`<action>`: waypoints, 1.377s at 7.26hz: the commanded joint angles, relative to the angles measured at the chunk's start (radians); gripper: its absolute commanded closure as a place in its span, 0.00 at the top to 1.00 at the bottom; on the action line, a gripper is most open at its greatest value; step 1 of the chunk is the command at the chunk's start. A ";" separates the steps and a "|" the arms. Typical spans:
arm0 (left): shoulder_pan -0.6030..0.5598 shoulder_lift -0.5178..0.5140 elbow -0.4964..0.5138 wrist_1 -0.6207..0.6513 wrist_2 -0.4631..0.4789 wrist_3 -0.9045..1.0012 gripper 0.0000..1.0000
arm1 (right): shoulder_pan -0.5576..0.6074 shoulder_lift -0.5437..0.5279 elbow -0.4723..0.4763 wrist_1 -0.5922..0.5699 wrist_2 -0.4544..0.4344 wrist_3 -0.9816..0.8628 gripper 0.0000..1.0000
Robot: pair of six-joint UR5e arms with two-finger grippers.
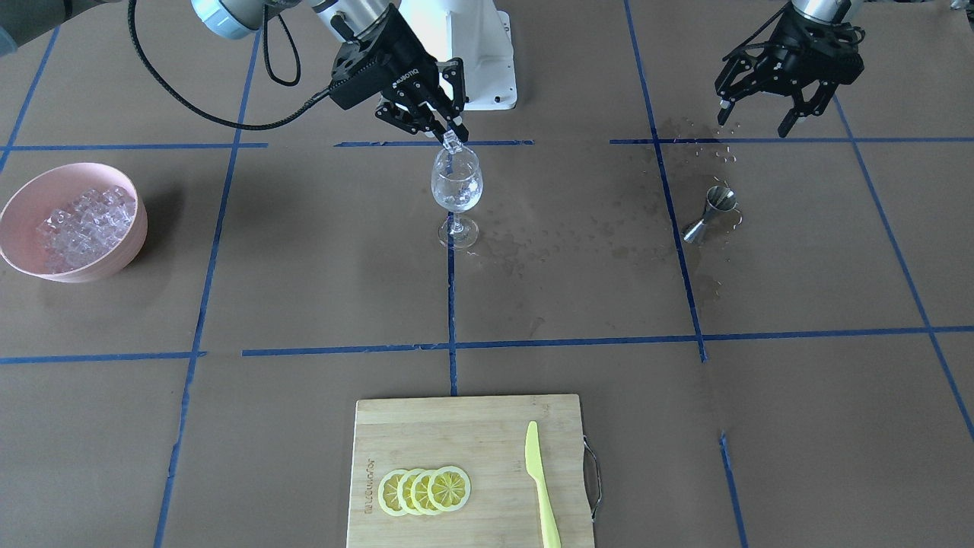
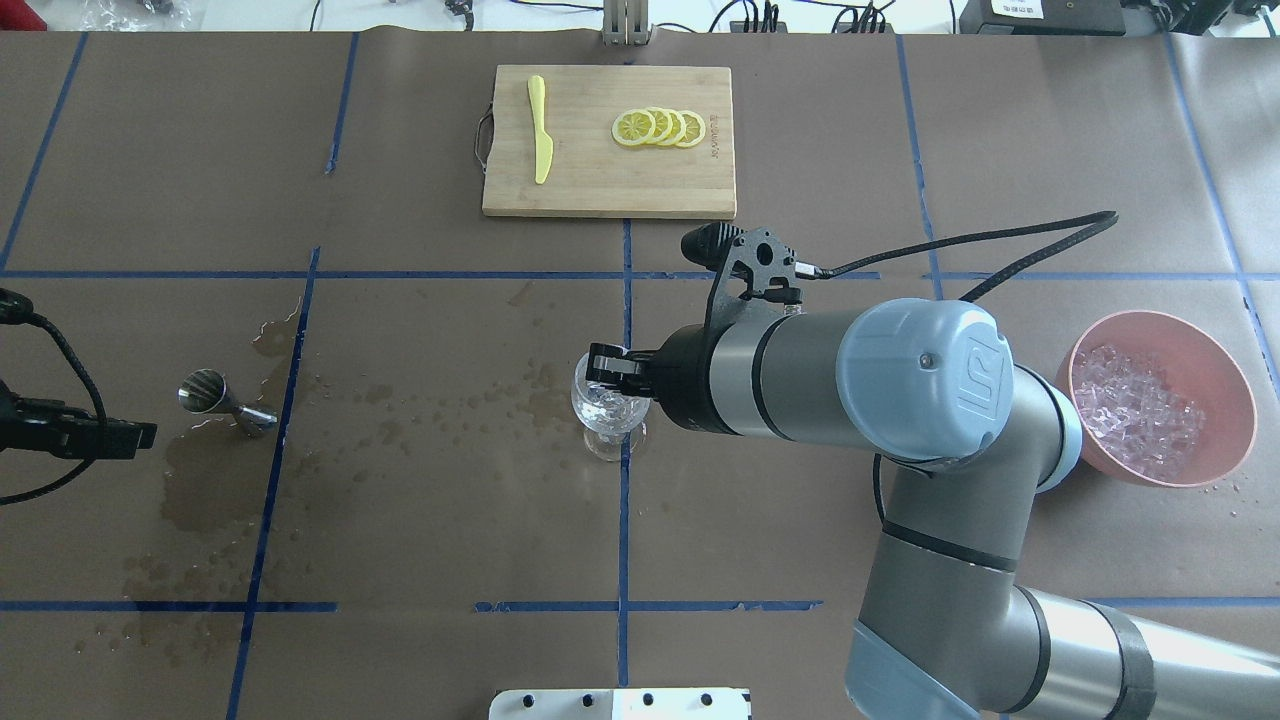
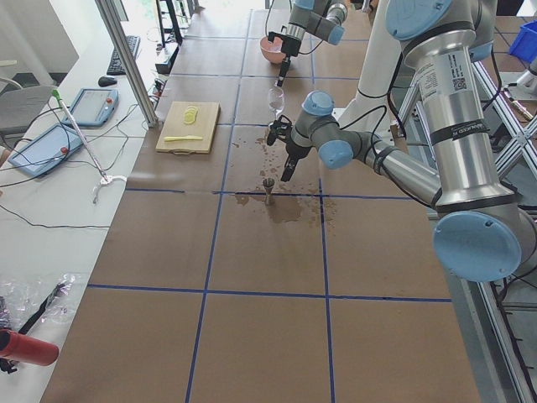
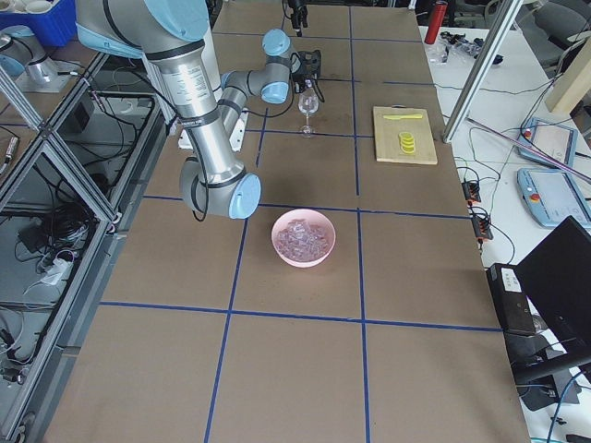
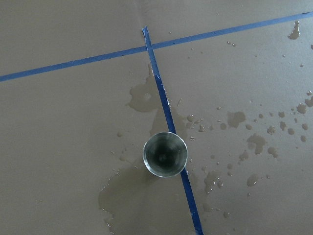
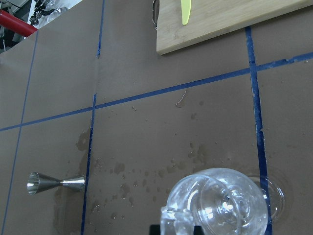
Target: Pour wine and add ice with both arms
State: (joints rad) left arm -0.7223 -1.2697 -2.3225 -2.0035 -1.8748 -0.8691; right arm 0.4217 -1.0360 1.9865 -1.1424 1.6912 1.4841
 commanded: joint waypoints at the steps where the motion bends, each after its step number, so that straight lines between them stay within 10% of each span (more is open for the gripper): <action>1: -0.075 0.000 -0.002 0.014 -0.003 0.097 1.00 | -0.001 0.001 -0.002 0.001 -0.008 0.001 0.51; 3: -0.165 -0.006 0.005 0.056 -0.074 0.198 1.00 | -0.001 0.002 -0.002 0.001 -0.015 0.002 0.98; 8: -0.438 -0.328 0.024 0.556 -0.084 0.584 1.00 | 0.006 0.007 0.027 -0.043 -0.008 0.001 0.99; 10: -0.605 -0.349 0.153 0.549 -0.279 0.733 1.00 | 0.099 0.005 0.064 -0.118 0.059 -0.015 1.00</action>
State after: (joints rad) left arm -1.2197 -1.5951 -2.2496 -1.4681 -2.0387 -0.2370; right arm 0.4582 -1.0295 2.0330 -1.2231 1.7032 1.4762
